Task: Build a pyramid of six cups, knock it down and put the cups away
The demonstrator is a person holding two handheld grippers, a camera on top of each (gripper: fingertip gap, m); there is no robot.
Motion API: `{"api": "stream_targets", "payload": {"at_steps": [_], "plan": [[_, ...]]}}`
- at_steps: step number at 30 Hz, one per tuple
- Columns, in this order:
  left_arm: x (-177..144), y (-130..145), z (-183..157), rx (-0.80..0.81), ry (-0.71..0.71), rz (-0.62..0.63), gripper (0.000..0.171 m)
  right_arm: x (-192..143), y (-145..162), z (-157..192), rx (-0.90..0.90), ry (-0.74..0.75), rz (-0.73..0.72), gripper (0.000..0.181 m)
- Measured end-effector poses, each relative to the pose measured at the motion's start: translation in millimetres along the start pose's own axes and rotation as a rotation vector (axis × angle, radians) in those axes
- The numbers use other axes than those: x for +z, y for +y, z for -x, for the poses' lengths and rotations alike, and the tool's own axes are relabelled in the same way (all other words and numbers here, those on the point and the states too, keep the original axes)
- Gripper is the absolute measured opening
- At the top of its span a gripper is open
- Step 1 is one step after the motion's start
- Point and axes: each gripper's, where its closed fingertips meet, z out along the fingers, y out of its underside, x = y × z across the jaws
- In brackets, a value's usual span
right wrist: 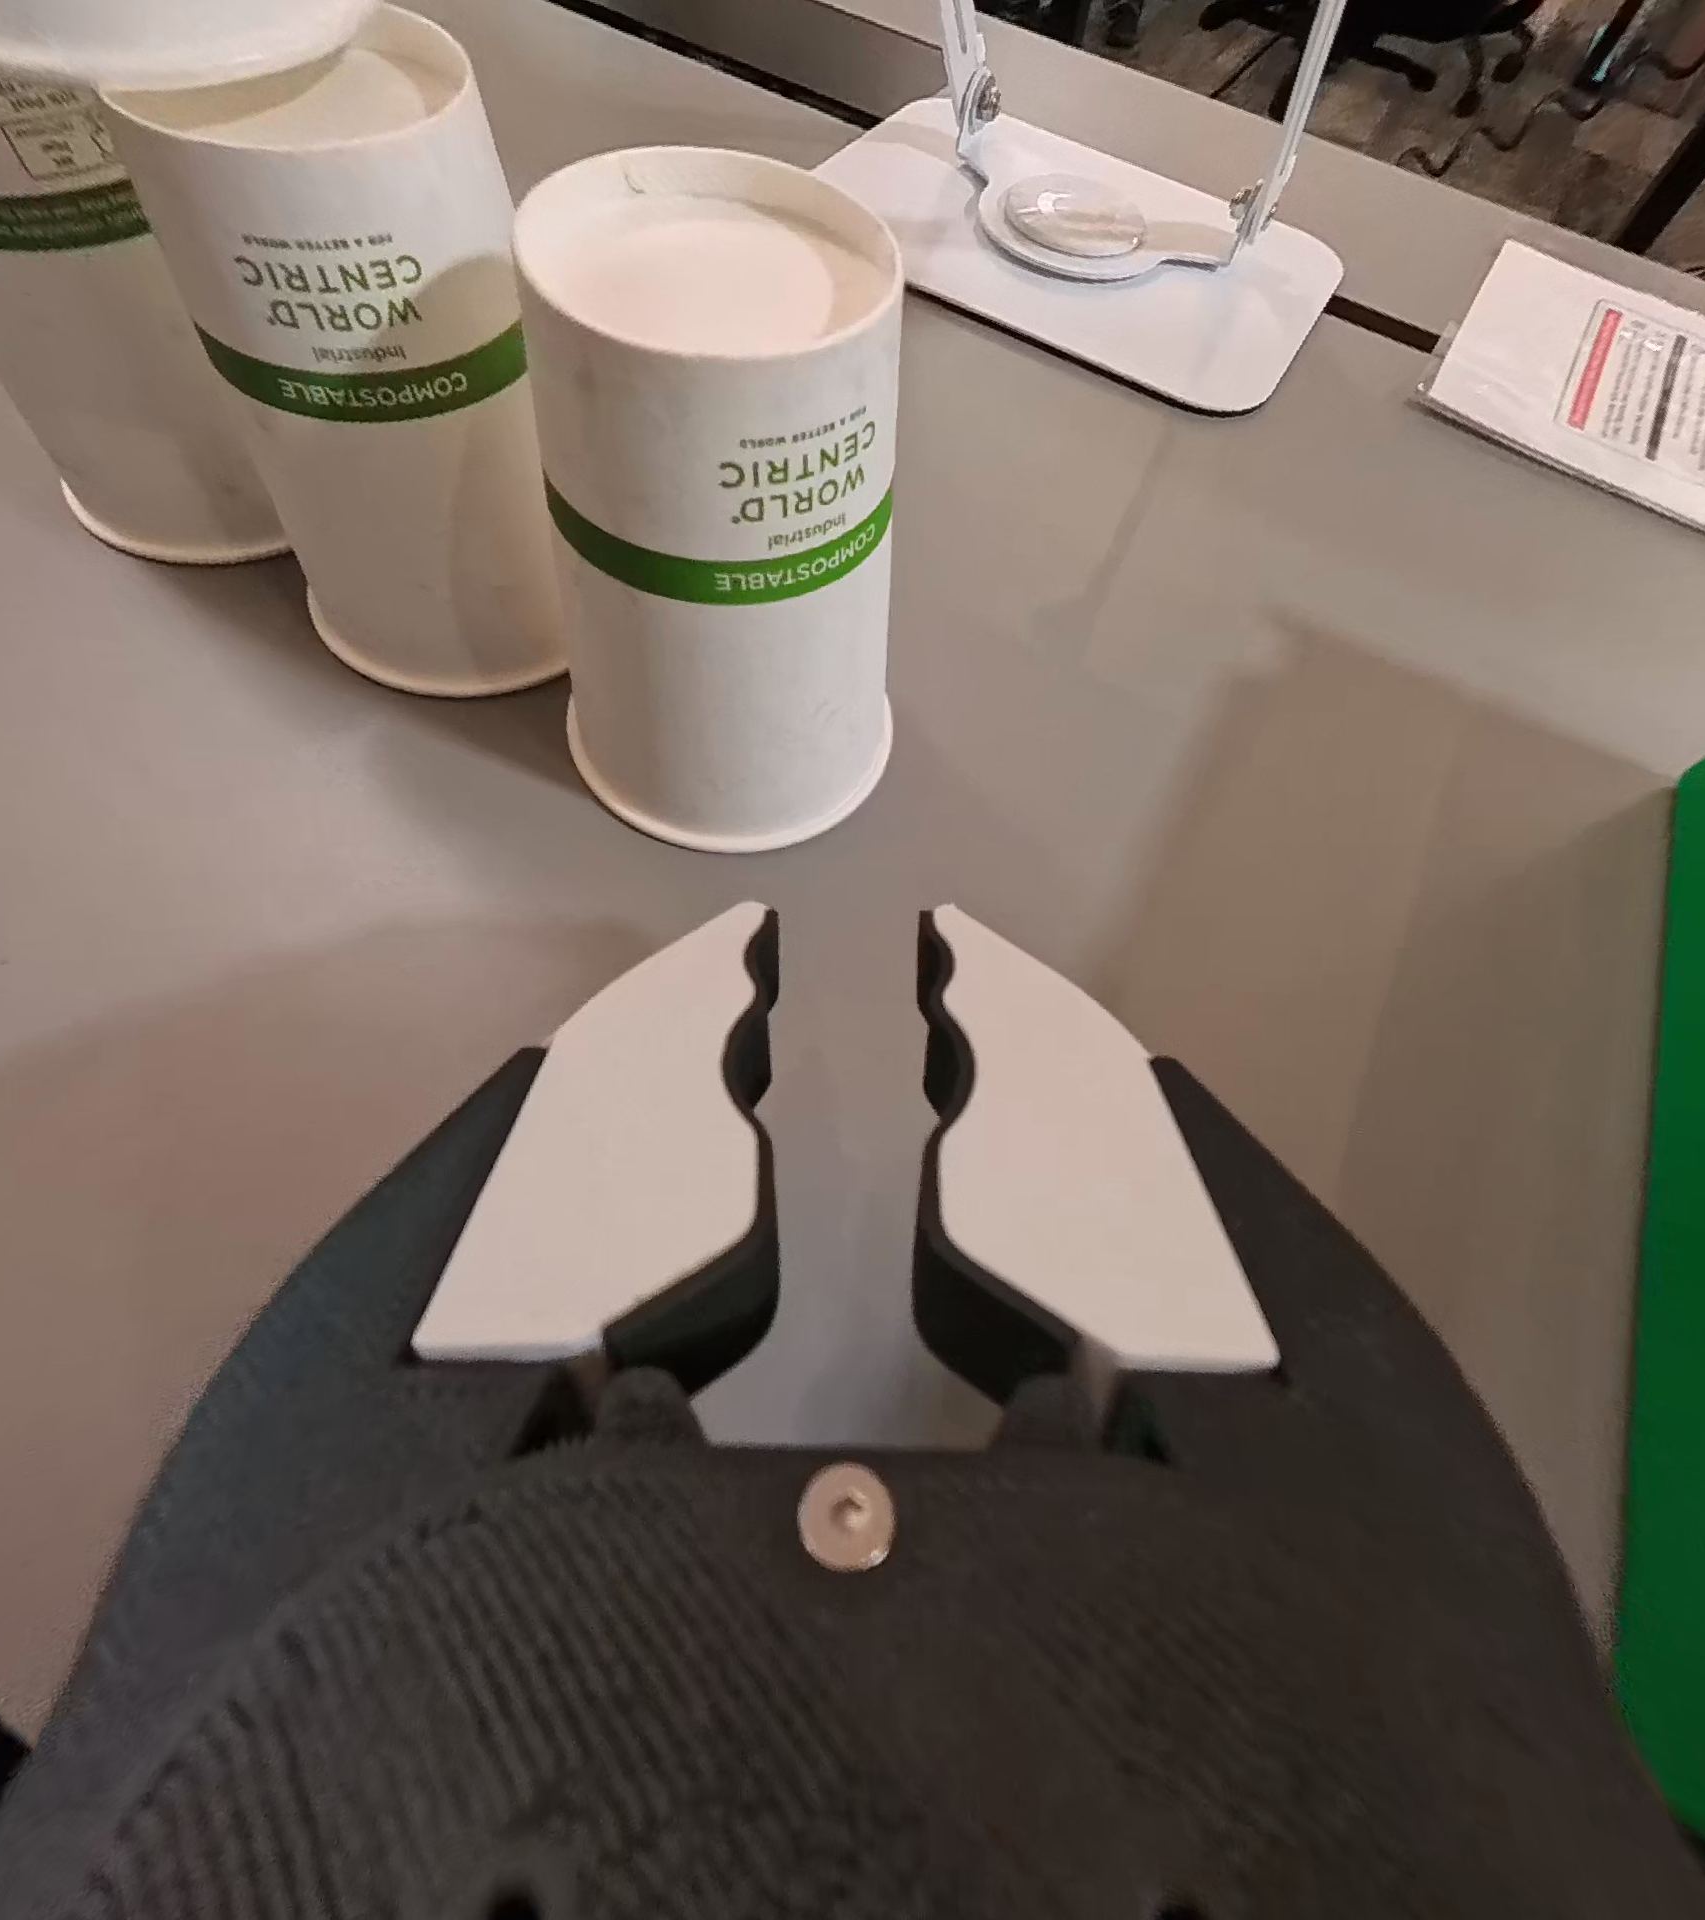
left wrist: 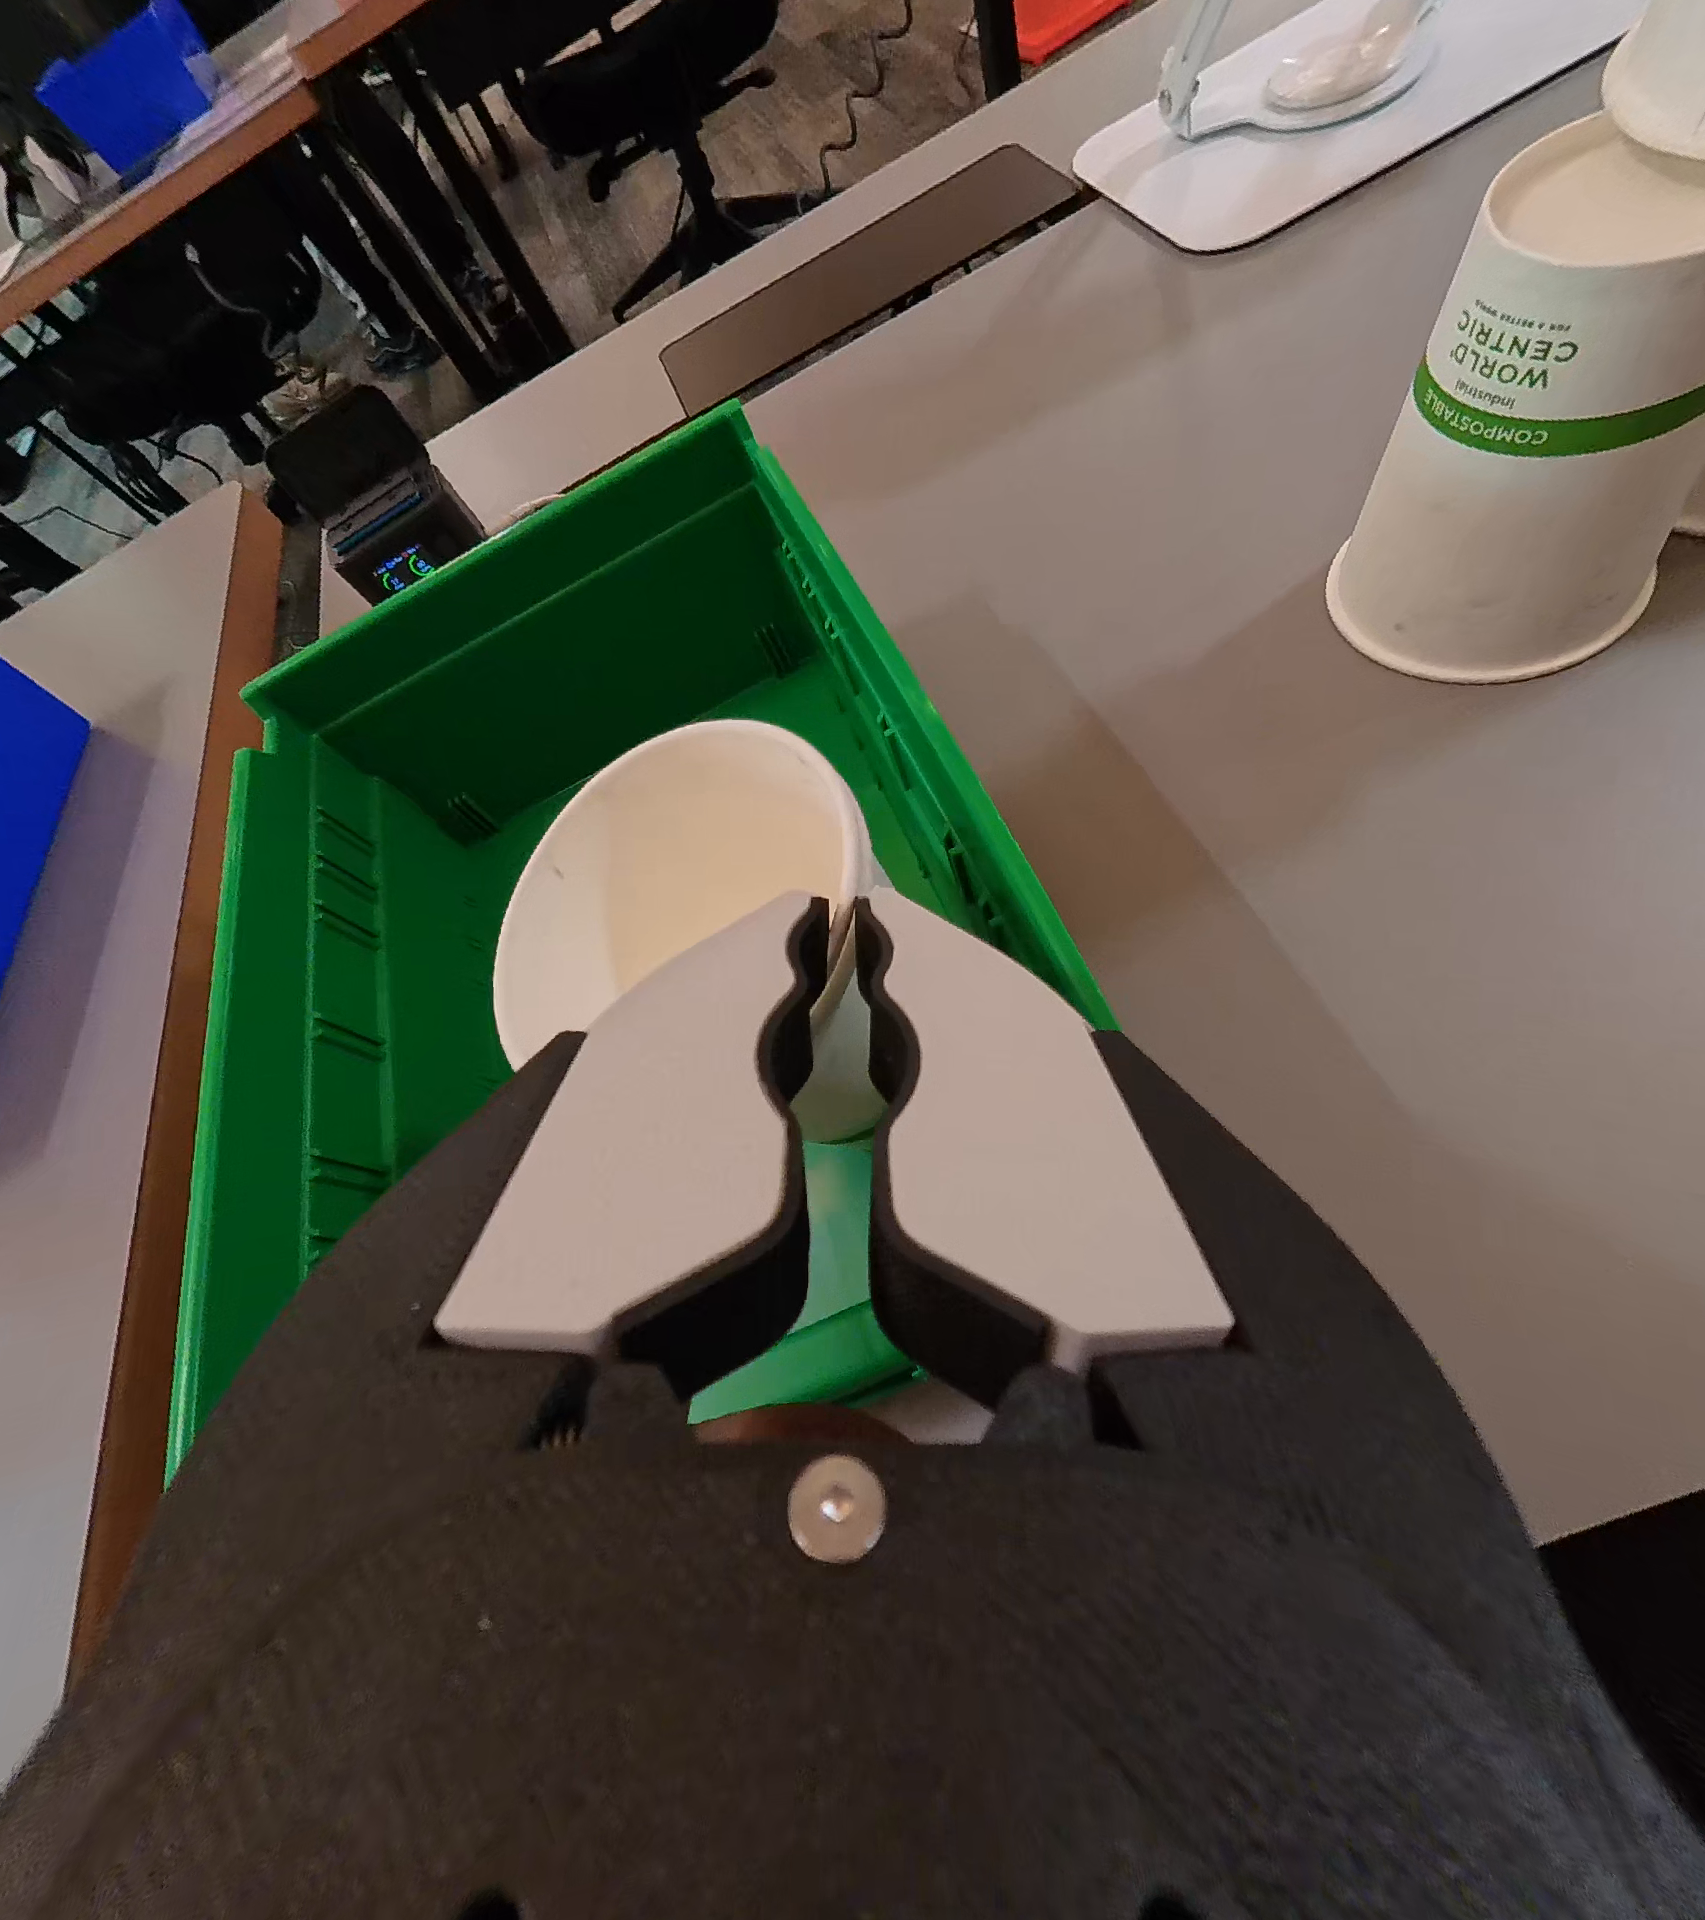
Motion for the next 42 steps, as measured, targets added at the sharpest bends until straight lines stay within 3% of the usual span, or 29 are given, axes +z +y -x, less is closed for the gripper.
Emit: {"api": "stream_targets", "payload": {"at_steps": [24, 42], "plan": [[-4, -9, 7, -0.016, -0.05, -0.032, 0.002, 2, 8, 0, -0.073, 0.033, 0.046, 0.028], [-2, -12, -3, 0.179, -0.109, 0.071, 0.008, 4, 8, 4, -0.082, 0.028, 0.053, 0.028]]}}
